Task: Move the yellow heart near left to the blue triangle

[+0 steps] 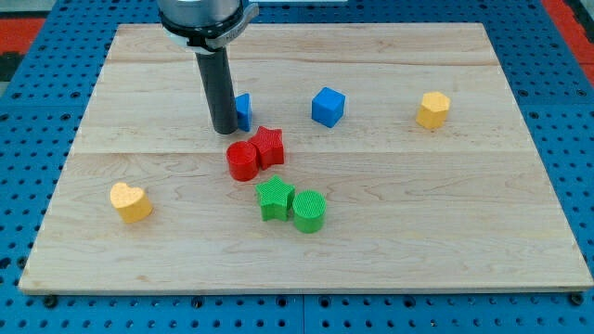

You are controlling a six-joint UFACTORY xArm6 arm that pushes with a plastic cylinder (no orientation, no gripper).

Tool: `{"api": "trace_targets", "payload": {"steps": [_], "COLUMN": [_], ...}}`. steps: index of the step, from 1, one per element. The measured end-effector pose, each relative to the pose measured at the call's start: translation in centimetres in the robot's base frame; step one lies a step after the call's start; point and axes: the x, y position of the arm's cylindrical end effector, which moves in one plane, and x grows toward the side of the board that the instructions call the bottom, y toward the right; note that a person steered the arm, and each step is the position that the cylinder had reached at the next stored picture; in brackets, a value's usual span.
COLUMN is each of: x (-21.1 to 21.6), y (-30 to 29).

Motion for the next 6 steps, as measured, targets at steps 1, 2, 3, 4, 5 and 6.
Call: {"api": "trace_targets", "payload": {"steps": [1,2,3,4,5,6], "x": [-0.4,2.1,8.0,12.8,17.0,12.8], "y": [0.0,-0.3,-1.3,-2.2,-3.1,-10.1]}}
